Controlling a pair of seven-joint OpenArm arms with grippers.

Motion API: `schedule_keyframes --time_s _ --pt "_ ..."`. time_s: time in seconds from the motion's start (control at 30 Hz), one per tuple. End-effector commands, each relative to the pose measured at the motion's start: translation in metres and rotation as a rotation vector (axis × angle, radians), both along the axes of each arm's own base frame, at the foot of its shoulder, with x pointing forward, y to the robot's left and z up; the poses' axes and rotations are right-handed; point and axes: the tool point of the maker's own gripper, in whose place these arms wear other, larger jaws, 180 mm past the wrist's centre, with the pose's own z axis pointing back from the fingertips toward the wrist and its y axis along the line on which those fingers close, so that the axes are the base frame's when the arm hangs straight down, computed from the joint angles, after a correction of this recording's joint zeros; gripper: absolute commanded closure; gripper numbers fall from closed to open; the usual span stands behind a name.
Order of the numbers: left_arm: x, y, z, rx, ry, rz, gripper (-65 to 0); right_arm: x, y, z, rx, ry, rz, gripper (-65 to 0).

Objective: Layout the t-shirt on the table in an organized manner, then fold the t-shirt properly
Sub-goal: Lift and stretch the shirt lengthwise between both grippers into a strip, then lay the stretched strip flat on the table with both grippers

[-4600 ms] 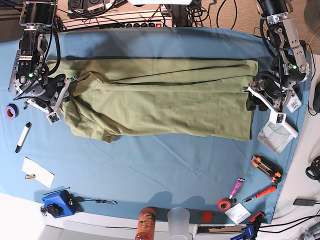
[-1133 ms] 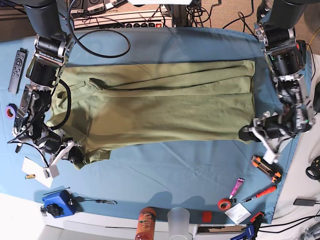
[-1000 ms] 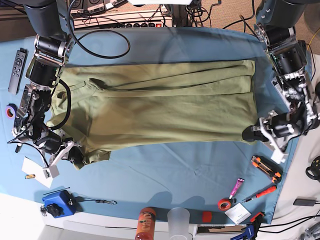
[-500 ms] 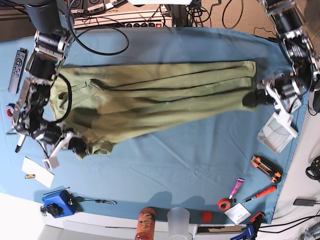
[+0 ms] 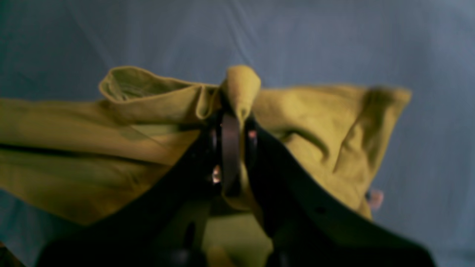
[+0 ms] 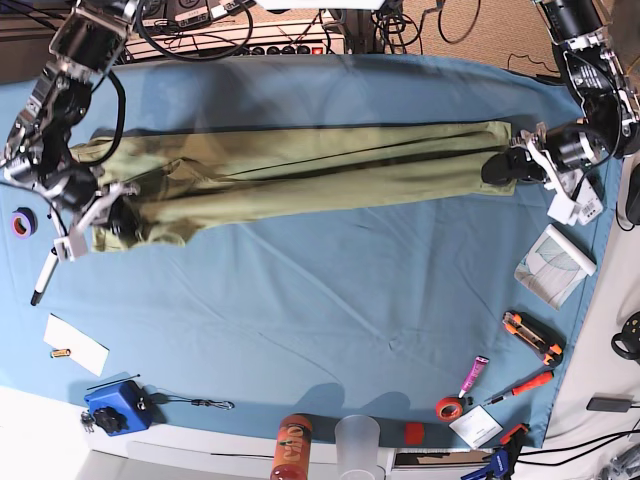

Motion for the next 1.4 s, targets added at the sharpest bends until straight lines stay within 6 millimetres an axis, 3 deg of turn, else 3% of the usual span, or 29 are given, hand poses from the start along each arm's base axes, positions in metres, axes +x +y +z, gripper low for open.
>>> schedule_keyframes --time_s 0.0,0.3,0.53,0.83,0.93,1.03,1.13,1.37 --pt "0.005 0.004 0.010 0.000 -0.038 0.000 0.0 0.004 -0.006 0.014 -0.014 -0.045 -0.003 0.0" --pt "0.003 0.004 0.009 0.004 -0.036 -0.002 0.0 -0.030 -0.006 -0.018 -0.016 0.062 -0.004 0.0" --pt "-0.002 0.021 -0.014 0.143 0.046 0.023 0.0 -0.034 -0.036 -0.025 -0.148 0.090 -0.084 0.0" --pt "-0.001 0.022 -0.014 0.151 0.040 0.025 0.0 -0.036 -0.034 -0.027 -0.138 0.103 -0.080 0.0" --pt "-0.001 0.022 -0.014 0.151 0.037 0.025 -19.4 -0.041 -0.033 -0.031 -0.150 0.135 -0.063 -1.0" --pt "0.001 0.024 -0.014 0.134 0.055 0.064 -31.7 -0.047 -0.034 -0.035 -0.160 0.173 -0.055 -14.5" --pt "0.001 0.024 -0.014 0.135 0.059 0.068 -32.4 -0.053 -0.035 -0.040 -0.169 0.216 -0.051 -21.6" --pt "0.000 0.040 -0.027 0.221 0.101 0.120 -32.4 -0.054 -0.035 -0.040 -0.170 0.224 -0.050 -21.7"
